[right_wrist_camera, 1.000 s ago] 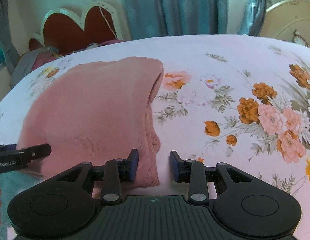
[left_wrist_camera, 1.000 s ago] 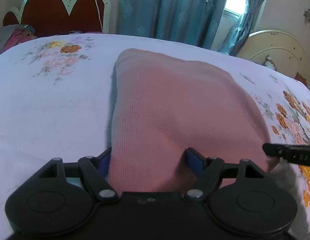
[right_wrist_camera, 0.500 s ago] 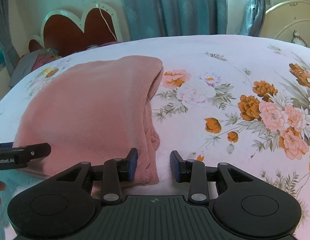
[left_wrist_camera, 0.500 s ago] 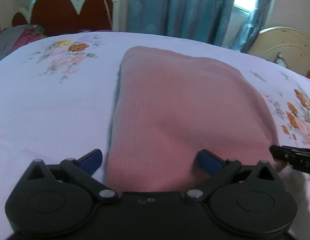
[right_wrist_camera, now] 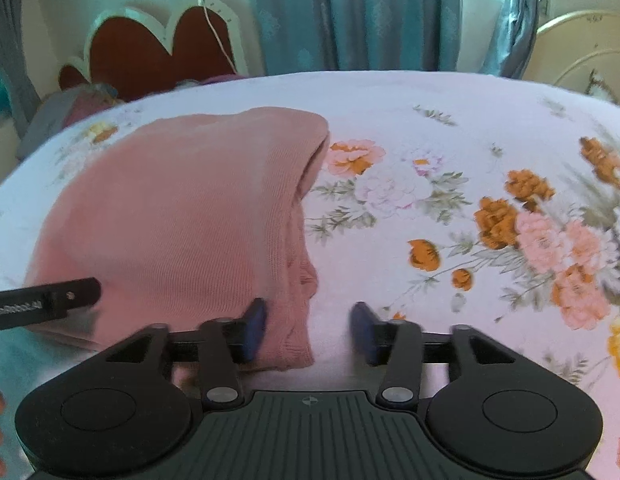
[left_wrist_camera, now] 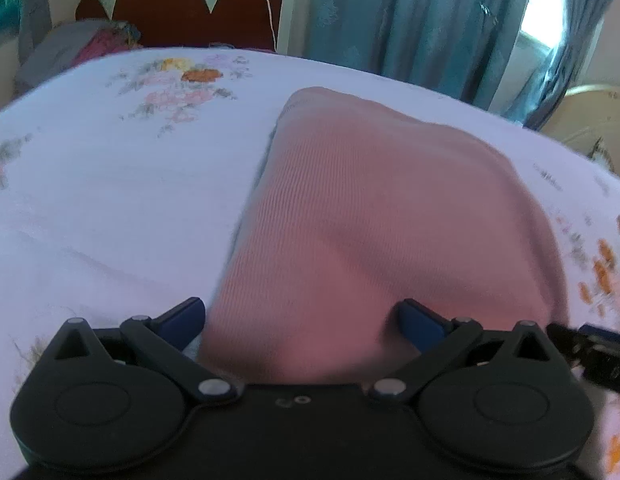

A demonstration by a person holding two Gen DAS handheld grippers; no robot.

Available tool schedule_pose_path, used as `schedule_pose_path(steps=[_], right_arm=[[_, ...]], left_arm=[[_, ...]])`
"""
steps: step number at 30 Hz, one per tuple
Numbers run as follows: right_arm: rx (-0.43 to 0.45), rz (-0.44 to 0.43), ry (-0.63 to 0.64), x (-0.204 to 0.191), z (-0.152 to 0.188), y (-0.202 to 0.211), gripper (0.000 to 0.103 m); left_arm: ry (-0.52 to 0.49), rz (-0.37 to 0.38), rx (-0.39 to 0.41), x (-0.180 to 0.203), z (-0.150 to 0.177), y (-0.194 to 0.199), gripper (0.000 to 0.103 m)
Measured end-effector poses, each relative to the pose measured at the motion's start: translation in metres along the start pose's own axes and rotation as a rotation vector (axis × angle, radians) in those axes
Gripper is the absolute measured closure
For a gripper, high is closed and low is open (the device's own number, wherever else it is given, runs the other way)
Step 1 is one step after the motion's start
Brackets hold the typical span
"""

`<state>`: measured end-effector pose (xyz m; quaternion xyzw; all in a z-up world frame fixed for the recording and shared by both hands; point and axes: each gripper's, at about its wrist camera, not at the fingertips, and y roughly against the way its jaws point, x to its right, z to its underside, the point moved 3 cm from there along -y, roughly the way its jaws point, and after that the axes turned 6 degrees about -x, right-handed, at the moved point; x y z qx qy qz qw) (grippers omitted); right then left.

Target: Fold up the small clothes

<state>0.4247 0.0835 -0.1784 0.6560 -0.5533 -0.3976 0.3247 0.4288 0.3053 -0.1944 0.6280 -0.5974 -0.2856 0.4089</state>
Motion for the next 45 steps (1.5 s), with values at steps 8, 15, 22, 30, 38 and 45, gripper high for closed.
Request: schedule_pose_path(steps=[8, 15, 22, 30, 38, 45], right_arm=[[0.000, -0.035, -0.048, 0.002, 0.009, 0.030, 0.045], [0.013, -0.080, -0.032, 0.008, 0.042, 0.091, 0.023], [0.092, -0.089, 0.038, 0.004, 0.099, 0.191, 0.023], [0.344, -0.015, 0.097, -0.010, 0.147, 0.319, 0.003], [0.473, -0.008, 0.050, -0.014, 0.166, 0.385, 0.000], [0.499, -0.015, 0.057, -0.019, 0.176, 0.405, 0.000]], left_arm=[[-0.043, -0.066, 0.011, 0.009, 0.008, 0.021, 0.004], [-0.126, -0.088, 0.078, 0.021, 0.039, 0.099, 0.003], [-0.175, -0.071, 0.150, 0.034, 0.085, 0.200, 0.002], [-0.198, -0.112, 0.227, 0.045, 0.131, 0.302, 0.000], [-0.153, -0.110, 0.274, 0.040, 0.152, 0.362, 0.000], [-0.136, -0.106, 0.314, 0.040, 0.160, 0.389, 0.000]])
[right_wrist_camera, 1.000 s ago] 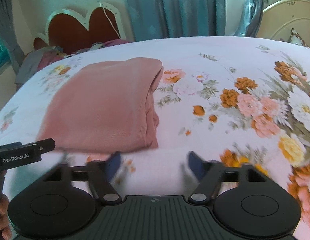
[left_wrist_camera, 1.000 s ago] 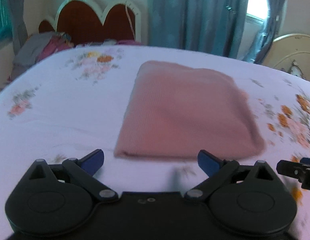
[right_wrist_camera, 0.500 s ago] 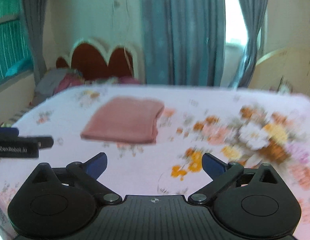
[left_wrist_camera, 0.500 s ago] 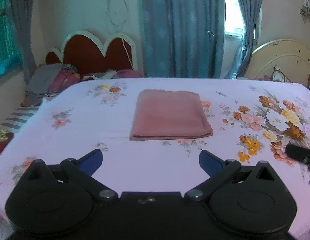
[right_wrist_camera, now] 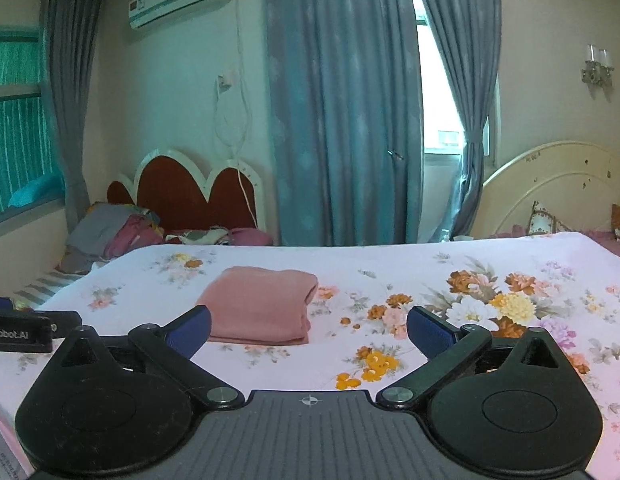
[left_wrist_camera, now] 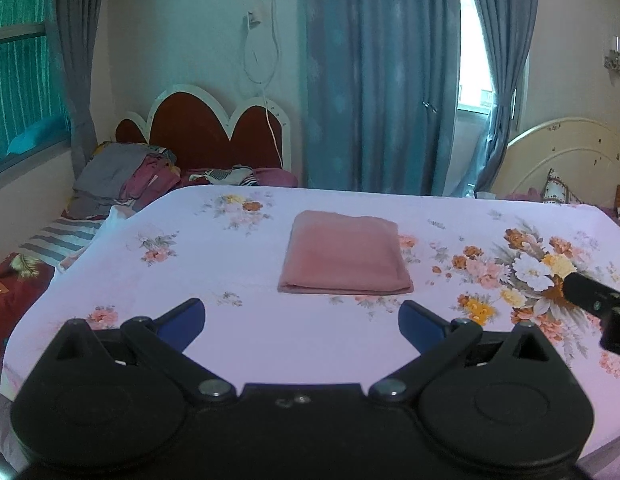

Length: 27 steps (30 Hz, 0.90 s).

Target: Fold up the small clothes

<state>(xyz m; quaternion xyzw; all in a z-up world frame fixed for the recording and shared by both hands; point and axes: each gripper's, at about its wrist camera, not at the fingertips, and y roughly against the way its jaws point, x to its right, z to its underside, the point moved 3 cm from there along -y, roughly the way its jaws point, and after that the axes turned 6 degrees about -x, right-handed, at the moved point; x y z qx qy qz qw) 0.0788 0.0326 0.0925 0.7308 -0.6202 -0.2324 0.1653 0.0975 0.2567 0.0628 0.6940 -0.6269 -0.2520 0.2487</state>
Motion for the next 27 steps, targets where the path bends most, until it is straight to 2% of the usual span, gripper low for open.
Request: schedule_pose_path(steps=[5, 27], right_arm=[[0.005, 0.001, 0.000, 0.000, 0.000, 0.003, 0.000], [0.002, -0.018, -0.006, 0.013, 0.000, 0.002, 0.000]], left_arm=[[-0.012, -0.012, 0.022, 0.003, -0.001, 0.006, 0.000], [-0.007, -0.021, 0.026, 0.006, 0.000, 0.007, 0.000]])
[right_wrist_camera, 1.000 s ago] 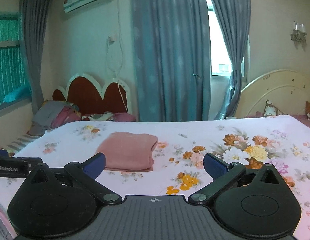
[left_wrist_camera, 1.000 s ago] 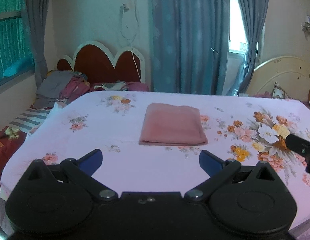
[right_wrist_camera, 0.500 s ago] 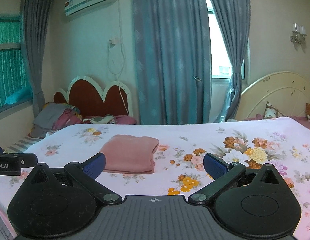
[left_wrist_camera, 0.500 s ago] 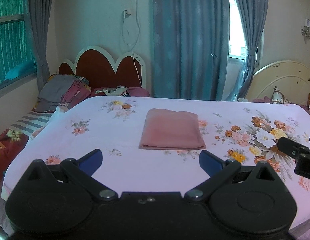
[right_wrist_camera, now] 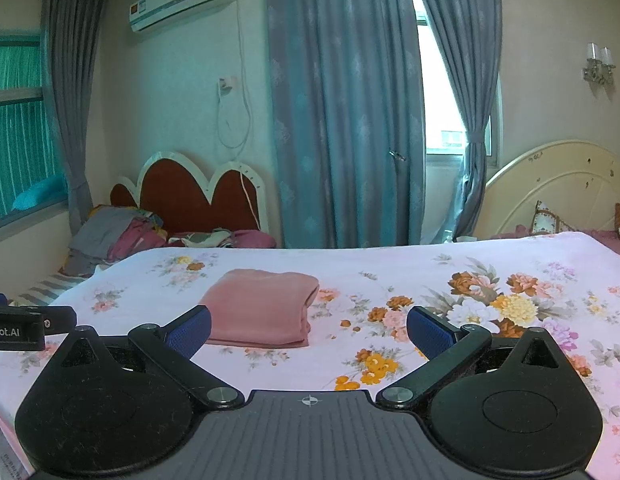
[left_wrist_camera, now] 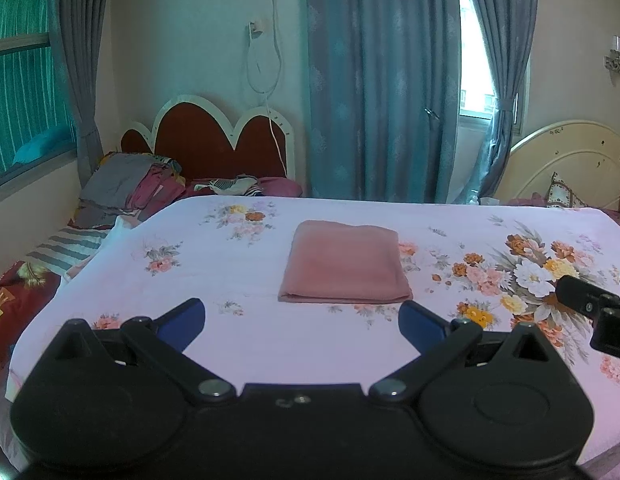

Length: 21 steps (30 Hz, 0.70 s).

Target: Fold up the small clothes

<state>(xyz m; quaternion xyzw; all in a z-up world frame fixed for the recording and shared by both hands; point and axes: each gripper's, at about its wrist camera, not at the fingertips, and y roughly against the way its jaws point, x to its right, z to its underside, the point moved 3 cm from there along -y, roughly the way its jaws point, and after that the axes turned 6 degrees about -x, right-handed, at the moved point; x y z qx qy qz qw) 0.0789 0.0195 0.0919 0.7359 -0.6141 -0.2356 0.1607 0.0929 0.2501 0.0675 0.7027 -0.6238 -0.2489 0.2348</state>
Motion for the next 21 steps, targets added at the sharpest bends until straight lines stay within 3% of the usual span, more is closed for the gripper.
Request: schedule_pose_path(steps=[21], right_arm=[[-0.003, -0.004, -0.009, 0.012, 0.001, -0.003, 0.000]], left_arm=[[-0.003, 0.003, 0.002, 0.010, -0.002, 0.002, 0.000]])
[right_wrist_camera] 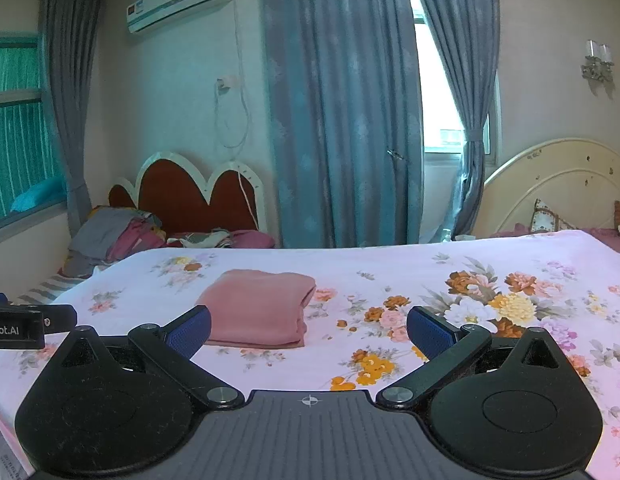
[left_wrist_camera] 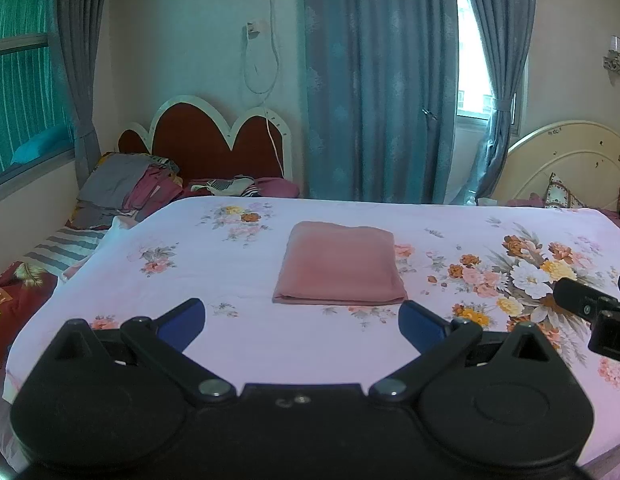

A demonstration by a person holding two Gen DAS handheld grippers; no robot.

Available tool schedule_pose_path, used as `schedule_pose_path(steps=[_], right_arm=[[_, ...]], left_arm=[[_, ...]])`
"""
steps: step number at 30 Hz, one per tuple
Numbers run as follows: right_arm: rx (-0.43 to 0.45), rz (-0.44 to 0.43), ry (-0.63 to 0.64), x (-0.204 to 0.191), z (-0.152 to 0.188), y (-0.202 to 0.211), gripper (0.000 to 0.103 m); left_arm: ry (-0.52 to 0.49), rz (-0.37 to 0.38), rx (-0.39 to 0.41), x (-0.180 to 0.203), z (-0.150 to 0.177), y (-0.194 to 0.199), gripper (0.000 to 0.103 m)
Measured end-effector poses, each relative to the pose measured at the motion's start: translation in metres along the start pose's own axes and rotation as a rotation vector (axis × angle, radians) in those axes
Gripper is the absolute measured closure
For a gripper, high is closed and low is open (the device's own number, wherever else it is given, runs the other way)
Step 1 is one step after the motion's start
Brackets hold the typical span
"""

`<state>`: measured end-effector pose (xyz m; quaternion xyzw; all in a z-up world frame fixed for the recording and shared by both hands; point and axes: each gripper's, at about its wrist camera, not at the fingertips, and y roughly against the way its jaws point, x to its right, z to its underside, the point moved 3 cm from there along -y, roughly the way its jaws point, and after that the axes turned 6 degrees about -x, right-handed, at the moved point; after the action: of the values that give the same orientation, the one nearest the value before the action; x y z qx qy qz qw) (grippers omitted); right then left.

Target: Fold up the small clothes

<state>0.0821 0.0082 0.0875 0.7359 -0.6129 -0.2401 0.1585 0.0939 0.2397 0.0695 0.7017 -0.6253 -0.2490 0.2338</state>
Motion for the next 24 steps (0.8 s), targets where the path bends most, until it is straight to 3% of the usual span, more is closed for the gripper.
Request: schedule_pose_path(steps=[24], right_arm=[[-0.022, -0.007, 0.016, -0.014, 0.001, -0.011, 0.000]], left_arm=[[-0.014, 0.011, 0.007, -0.004, 0.003, -0.006, 0.000]])
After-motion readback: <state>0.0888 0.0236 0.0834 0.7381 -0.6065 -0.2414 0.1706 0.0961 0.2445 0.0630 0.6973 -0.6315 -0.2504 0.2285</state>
